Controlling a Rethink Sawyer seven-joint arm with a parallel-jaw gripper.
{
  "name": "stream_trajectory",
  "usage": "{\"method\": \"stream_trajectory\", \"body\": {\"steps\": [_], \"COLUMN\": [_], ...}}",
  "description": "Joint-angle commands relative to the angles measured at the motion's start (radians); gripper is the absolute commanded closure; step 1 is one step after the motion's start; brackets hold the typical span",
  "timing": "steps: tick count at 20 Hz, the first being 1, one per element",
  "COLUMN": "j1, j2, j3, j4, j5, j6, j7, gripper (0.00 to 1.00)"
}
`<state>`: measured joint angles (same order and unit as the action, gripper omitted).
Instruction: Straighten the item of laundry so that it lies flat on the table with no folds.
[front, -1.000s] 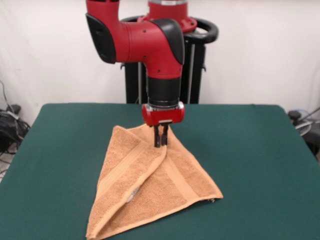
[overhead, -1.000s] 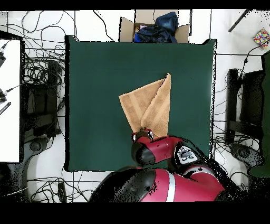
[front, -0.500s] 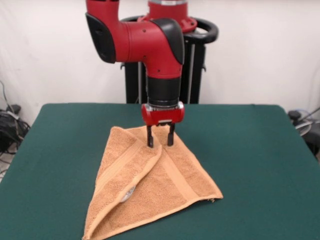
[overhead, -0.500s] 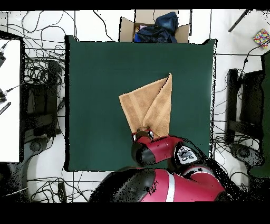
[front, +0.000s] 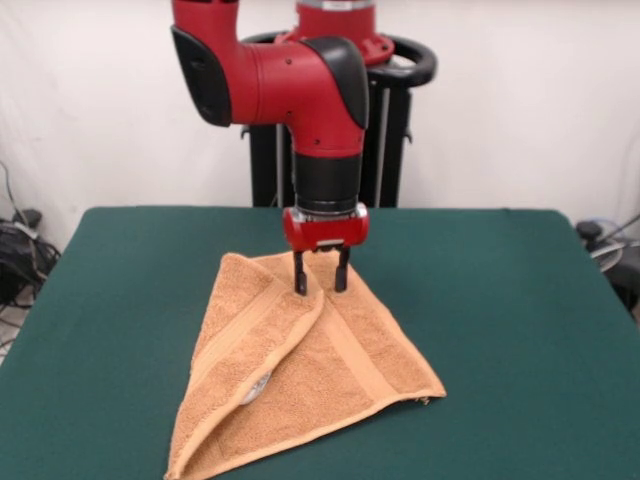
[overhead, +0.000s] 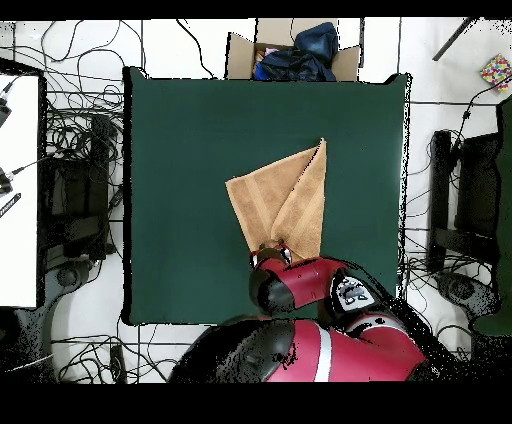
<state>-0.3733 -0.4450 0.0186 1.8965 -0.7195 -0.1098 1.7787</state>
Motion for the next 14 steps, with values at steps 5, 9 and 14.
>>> {"method": "stream_trajectory", "body": {"steps": [5,9,14], "j1": [-0.039,-0.142,-0.158], "j2": [0.009,0.0,-0.005], "j3": [0.125,0.257,0.281], "j4": [-0.12,-0.146,-0.15], "j5": [-0.002,-0.019,-0.041], "j6": [0.092,0.232,0.236], "j7": [0.037,-0.082,-0.075], "gripper": [0.0,0.0,1.0]}}
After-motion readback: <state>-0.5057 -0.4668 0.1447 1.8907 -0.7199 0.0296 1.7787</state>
